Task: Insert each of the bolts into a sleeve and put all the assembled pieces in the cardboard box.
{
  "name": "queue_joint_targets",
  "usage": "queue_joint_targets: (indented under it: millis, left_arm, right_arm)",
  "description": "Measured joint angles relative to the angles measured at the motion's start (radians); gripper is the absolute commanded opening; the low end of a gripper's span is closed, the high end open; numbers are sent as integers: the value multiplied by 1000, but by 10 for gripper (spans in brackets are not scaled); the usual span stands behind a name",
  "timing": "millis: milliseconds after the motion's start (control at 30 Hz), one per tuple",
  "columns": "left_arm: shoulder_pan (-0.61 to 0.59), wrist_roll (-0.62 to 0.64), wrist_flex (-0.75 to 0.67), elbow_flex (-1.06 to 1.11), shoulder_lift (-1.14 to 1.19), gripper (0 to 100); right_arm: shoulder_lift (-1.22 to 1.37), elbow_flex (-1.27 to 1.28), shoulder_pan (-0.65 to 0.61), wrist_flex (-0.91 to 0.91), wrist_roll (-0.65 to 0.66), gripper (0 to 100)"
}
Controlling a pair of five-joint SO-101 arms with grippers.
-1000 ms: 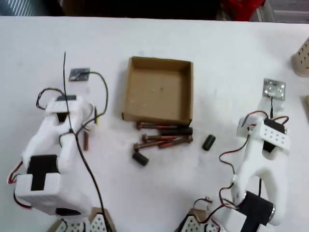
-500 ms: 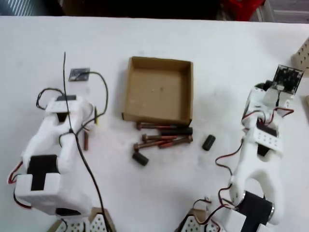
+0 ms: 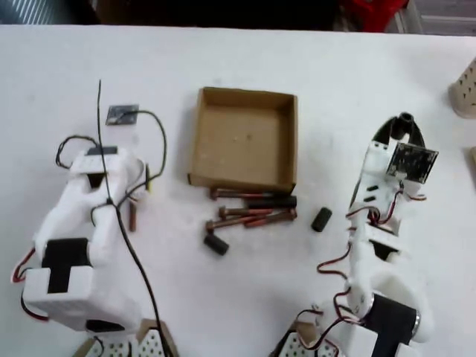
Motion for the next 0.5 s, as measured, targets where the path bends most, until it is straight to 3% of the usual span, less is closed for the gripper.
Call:
queue_joint_targets:
  millis: [200,500]
  left_arm:
    - [0,0,0,0,0,20]
    - [0,0,0,0,0,20]
  right_arm:
    - [147,0,-48,-218,0,16]
    - [565,-3,-92,-793,0,16]
